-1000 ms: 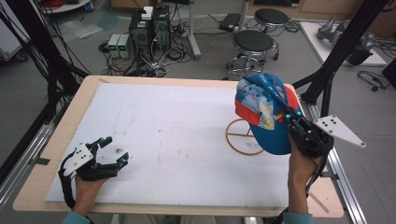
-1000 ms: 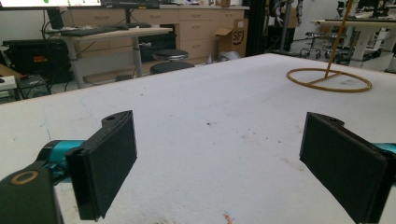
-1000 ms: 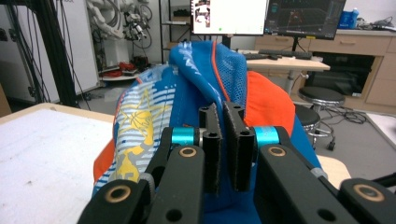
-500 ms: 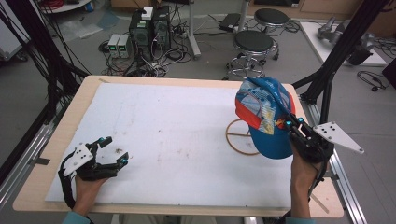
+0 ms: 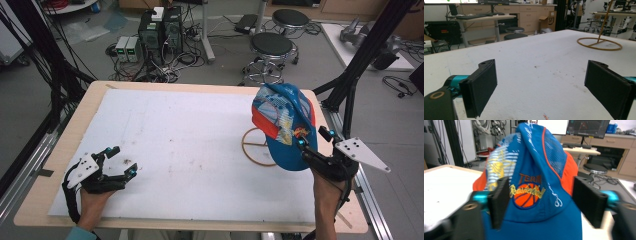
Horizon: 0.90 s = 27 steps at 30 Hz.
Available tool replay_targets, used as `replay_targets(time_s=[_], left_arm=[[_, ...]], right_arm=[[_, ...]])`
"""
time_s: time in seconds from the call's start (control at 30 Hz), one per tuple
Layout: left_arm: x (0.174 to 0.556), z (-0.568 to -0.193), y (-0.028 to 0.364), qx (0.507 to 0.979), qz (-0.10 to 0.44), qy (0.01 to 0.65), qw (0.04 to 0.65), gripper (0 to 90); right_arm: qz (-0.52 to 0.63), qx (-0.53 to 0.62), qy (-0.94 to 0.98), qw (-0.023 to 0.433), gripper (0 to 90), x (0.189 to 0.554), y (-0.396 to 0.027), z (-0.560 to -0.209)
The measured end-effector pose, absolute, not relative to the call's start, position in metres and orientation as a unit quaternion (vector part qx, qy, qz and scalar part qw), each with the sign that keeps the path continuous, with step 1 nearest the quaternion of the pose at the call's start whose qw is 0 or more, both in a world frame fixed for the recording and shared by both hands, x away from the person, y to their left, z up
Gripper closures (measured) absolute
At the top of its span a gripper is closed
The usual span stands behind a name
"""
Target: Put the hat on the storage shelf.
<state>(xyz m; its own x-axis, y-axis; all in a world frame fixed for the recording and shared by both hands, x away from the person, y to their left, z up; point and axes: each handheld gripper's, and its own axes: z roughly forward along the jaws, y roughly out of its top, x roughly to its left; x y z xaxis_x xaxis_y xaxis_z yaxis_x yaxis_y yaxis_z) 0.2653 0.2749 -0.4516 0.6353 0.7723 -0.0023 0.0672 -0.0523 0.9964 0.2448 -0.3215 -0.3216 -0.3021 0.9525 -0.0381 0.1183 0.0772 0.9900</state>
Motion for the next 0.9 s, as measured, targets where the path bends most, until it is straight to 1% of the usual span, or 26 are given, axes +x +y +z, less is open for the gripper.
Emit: replay_targets(time_s=[0.07, 0.2, 0.33, 0.57, 0.73, 0.9], left_arm=[[0.265, -0.452, 0.275, 0.667, 0.288, 0.314, 0.611, 11.2], [0.265, -0.452, 0.275, 0.665, 0.289, 0.315, 0.613, 11.2], [0.265, -0.452, 0.275, 0.664, 0.288, 0.316, 0.614, 11.2], [0.265, -0.452, 0.275, 0.666, 0.289, 0.312, 0.613, 11.2], [0.265, -0.452, 0.275, 0.666, 0.287, 0.310, 0.615, 11.2], [0.264, -0.452, 0.274, 0.669, 0.288, 0.307, 0.613, 11.2]], right_arm=[[0.522, 0.428, 0.614, 0.409, 20.7, 0.241, -0.319, -0.321], [0.531, 0.392, 0.625, 0.417, 12.1, 0.227, -0.309, -0.321], [0.545, 0.360, 0.635, 0.413, 11.7, 0.214, -0.299, -0.324], [0.580, 0.302, 0.653, 0.383, 11.5, 0.194, -0.269, -0.338], [0.576, 0.287, 0.672, 0.366, 11.5, 0.192, -0.248, -0.357], [0.578, 0.290, 0.678, 0.348, 11.5, 0.193, -0.240, -0.385]])
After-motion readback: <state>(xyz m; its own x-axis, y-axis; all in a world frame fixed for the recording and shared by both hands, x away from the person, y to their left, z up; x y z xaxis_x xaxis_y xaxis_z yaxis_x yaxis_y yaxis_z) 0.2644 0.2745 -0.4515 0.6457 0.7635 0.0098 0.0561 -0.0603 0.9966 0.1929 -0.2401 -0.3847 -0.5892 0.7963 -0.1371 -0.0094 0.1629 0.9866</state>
